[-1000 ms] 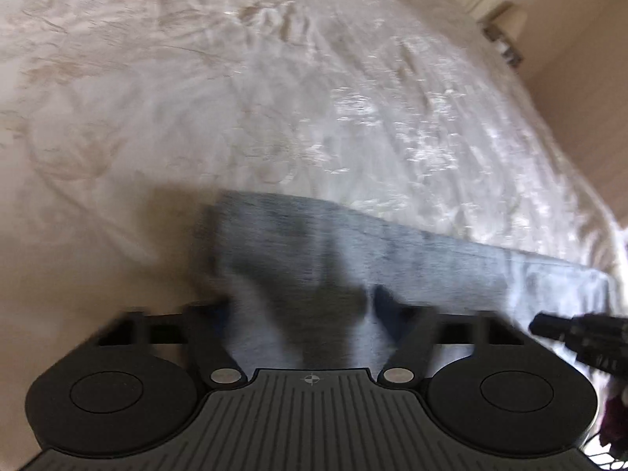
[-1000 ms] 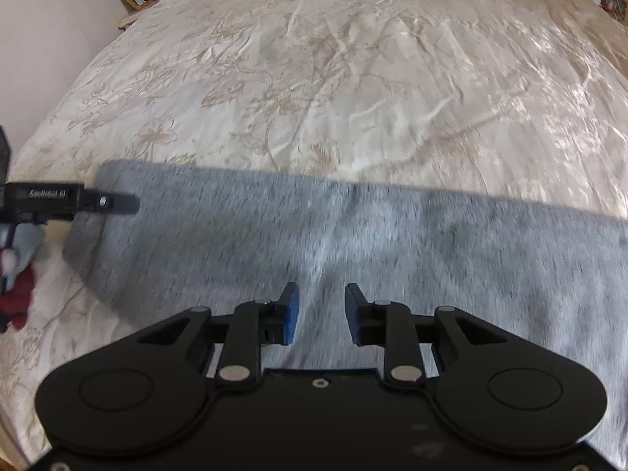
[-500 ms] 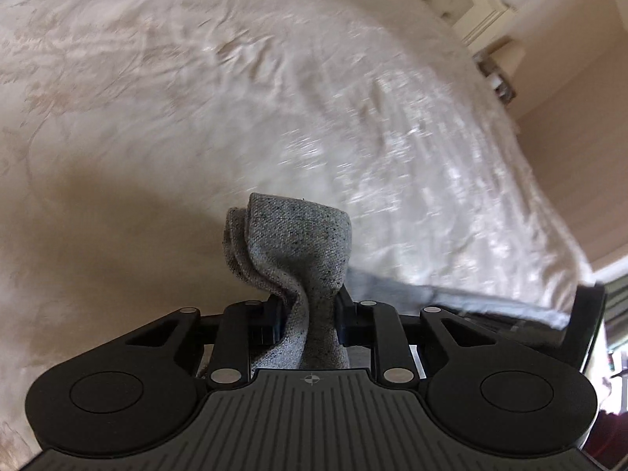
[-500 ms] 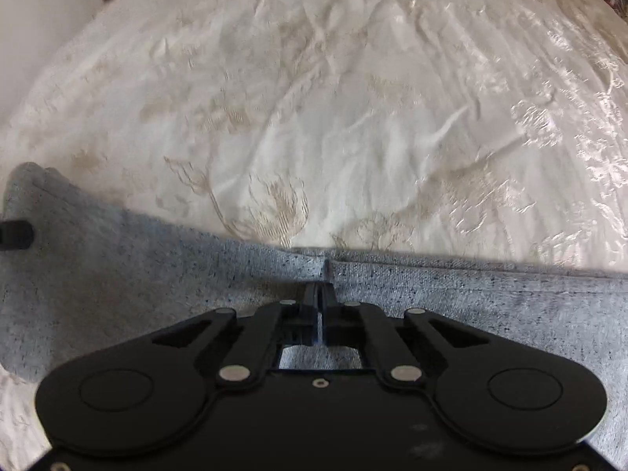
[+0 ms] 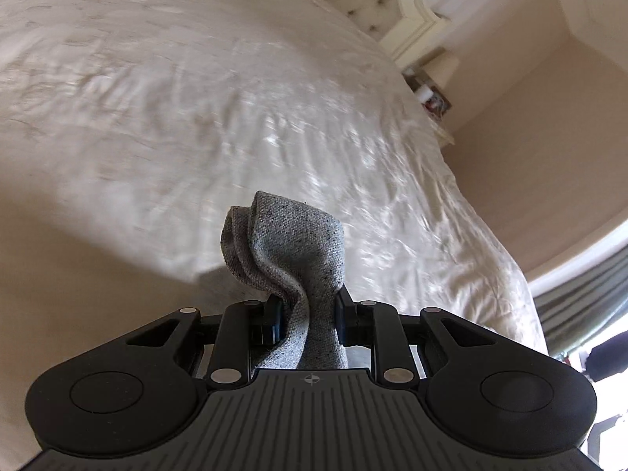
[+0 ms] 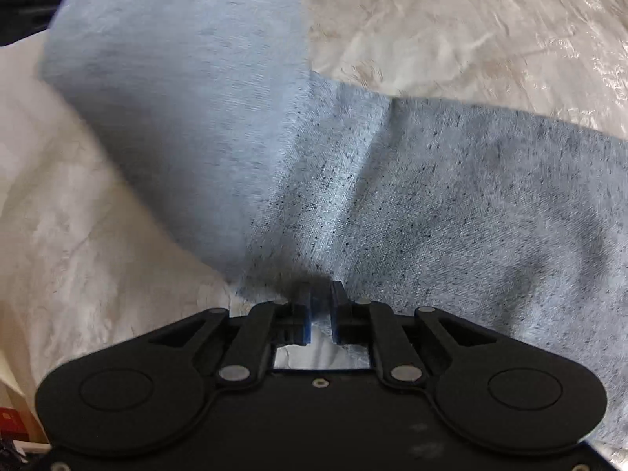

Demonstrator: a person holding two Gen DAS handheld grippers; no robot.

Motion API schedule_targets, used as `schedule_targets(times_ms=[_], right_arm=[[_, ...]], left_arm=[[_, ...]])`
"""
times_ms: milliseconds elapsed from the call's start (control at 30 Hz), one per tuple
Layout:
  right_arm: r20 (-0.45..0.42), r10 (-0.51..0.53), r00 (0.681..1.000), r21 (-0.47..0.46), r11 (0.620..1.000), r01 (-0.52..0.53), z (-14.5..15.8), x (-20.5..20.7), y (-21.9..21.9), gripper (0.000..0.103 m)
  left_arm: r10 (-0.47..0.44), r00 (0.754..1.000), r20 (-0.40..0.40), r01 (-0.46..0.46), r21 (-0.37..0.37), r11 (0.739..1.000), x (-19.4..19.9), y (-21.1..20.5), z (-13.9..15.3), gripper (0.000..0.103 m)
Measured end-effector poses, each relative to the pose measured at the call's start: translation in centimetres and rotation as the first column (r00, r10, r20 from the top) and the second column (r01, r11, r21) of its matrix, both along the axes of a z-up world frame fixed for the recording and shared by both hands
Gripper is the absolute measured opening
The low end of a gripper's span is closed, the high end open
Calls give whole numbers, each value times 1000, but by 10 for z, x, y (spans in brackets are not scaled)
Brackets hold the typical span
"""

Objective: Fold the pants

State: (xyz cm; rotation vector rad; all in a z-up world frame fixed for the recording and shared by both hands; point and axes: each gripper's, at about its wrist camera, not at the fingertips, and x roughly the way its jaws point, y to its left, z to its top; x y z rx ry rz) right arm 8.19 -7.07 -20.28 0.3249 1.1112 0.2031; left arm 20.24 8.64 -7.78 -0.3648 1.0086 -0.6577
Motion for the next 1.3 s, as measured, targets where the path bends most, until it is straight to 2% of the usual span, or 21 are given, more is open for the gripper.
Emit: schedule_targets(times_ms=[100, 233, 267, 300, 333, 367, 400, 467, 533, 567, 633, 767, 800, 833, 933, 1033, 1133, 1167, 1233, 1300], right_arm=[[60, -48, 997, 49, 998, 45, 21, -19, -37, 14], [52, -109, 993, 33, 994, 107, 35, -55, -94, 14], [40, -126, 991, 12, 992, 125, 36, -66, -111, 14], [30, -140, 990, -6, 990, 140, 35, -74, -125, 14], [20, -157, 987, -22, 987, 158, 34, -80, -139, 14], [4, -183, 983, -38, 982, 183, 32, -88, -153, 14], [-15, -212, 977, -49, 976, 211, 30, -95, -168, 14], [-38, -256, 966, -64, 965, 254, 28, -106, -191, 15], [-40, -277, 960, -77, 959, 273, 30, -114, -208, 19], [-34, -284, 958, -81, 956, 281, 32, -117, -215, 20], [-20, -299, 954, -82, 952, 296, 36, -117, -224, 29], [35, -343, 939, -30, 938, 344, 44, -114, -233, 41], [43, -351, 935, -10, 936, 352, 44, -111, -234, 47], [41, -357, 933, 11, 934, 357, 42, -105, -234, 52], [7, -361, 933, 64, 931, 359, 29, -87, -233, 55], [-37, -366, 930, 64, 928, 368, 14, -74, -232, 61], [-89, -366, 926, 110, 921, 374, -4, -62, -232, 64], [-103, -361, 927, 129, 919, 372, -10, -59, -232, 65], [-112, -355, 928, 153, 917, 369, -23, -49, -232, 74], [-120, -361, 925, 187, 907, 378, -31, -41, -233, 75]], left_arm=[[-3, 1000, -17, 3, 0, 1000, -16, -44, -7, 23], [-38, 998, -42, 39, 21, 999, -37, -114, -30, 26], [-52, 998, -47, 54, 42, 998, -43, -134, -40, 34], [-66, 996, -55, 69, 58, 996, -48, -153, -49, 47], [-89, 994, -70, 94, 66, 993, -54, -172, -61, 55], [-113, 990, -89, 119, 71, 990, -58, -188, -71, 68], [-129, 986, -104, 138, 81, 987, -63, -199, -78, 73], [-154, 981, -117, 167, 115, 979, -73, -218, -87, 73], [-175, 980, -91, 186, 130, 974, -83, -228, -85, 73], [-185, 980, -71, 193, 135, 972, -88, -228, -80, 74], [-200, 980, -12, 199, 173, 965, -94, -222, -71, 74], [-191, 977, 99, 154, 302, 941, -96, -189, -62, 75], [-181, 978, 107, 135, 337, 932, -93, -177, -65, 75], [-165, 981, 98, 119, 368, 922, -89, -163, -71, 75], [-89, 995, 36, 66, 416, 907, -76, -125, -92, 75], [-37, 999, -14, 40, 452, 891, -69, -89, -111, 75], [-63, 993, -99, 103, 474, 875, -65, -77, -132, 76], [-89, 990, -109, 131, 481, 867, -65, -77, -137, 77], [-134, 986, -102, 167, 499, 850, -62, -83, -140, 81], [-136, 984, -113, 174, 491, 854, -57, -85, -139, 84]])
